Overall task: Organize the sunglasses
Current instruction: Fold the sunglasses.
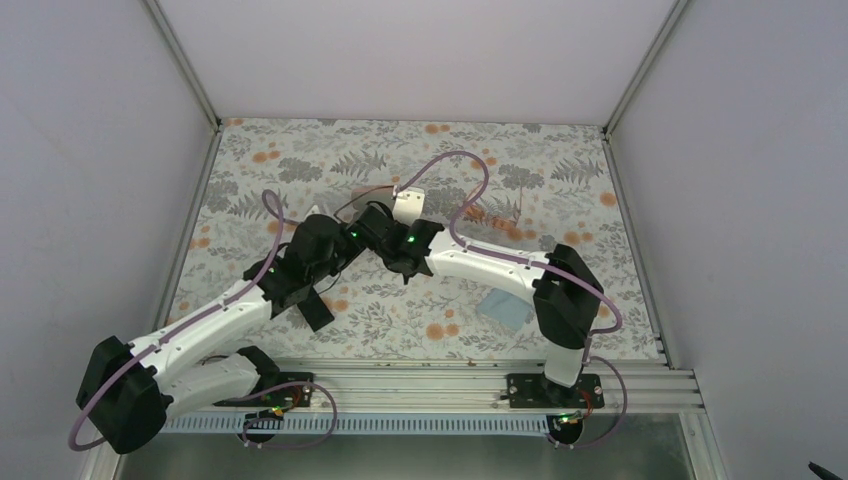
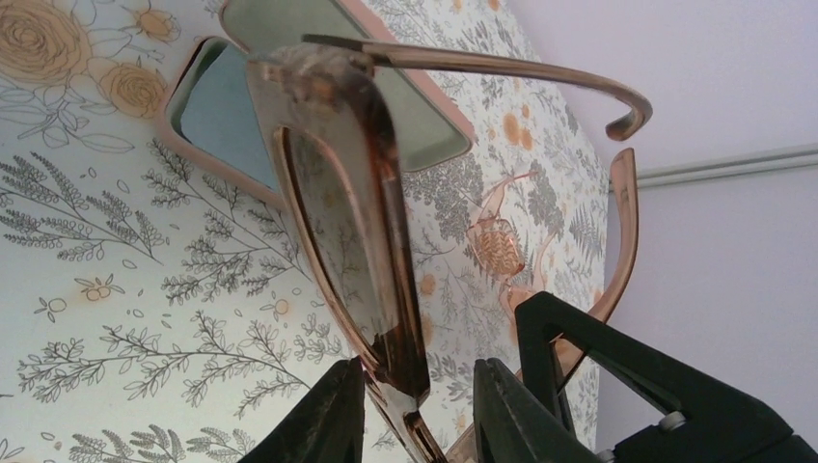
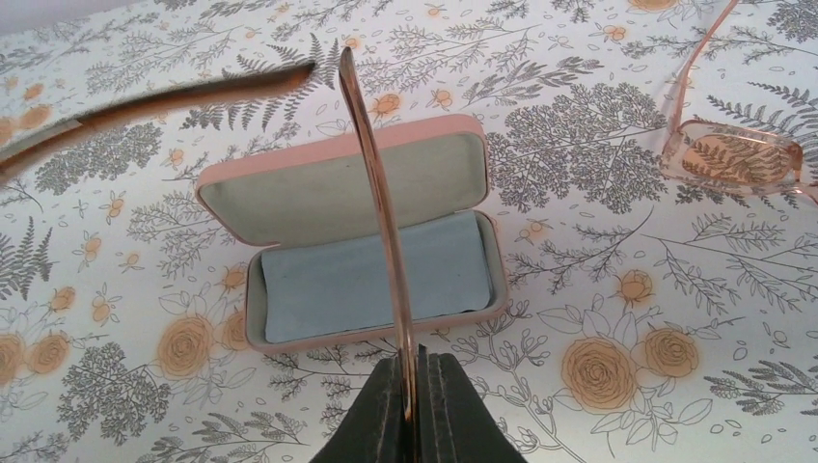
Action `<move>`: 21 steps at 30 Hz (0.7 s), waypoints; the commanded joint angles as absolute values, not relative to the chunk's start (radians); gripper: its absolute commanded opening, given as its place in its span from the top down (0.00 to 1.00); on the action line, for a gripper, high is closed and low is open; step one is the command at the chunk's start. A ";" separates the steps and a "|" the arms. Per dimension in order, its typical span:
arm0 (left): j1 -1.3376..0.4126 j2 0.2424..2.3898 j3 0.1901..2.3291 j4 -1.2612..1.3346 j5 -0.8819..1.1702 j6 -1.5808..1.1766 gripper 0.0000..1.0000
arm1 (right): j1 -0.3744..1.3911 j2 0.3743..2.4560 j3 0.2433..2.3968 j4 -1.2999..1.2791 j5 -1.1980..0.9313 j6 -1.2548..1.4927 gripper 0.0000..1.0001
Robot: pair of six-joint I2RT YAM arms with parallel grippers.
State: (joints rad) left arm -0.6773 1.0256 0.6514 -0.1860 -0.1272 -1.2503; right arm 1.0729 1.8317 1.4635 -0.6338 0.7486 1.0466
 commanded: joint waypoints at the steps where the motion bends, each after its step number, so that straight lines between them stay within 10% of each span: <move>1: -0.681 1.044 0.696 -0.198 -0.156 -1.252 0.71 | 1.083 1.793 1.459 -0.593 0.791 1.050 0.96; 21: -0.681 1.075 0.742 -0.226 -0.208 -1.221 0.98 | 1.083 1.732 1.407 -0.527 0.735 1.035 0.90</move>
State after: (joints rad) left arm -0.6781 1.0756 0.7067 -0.2214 -0.1711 -1.2678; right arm 1.0744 1.7882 1.4235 -0.5575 0.7273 1.0355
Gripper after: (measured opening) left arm 0.070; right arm 0.052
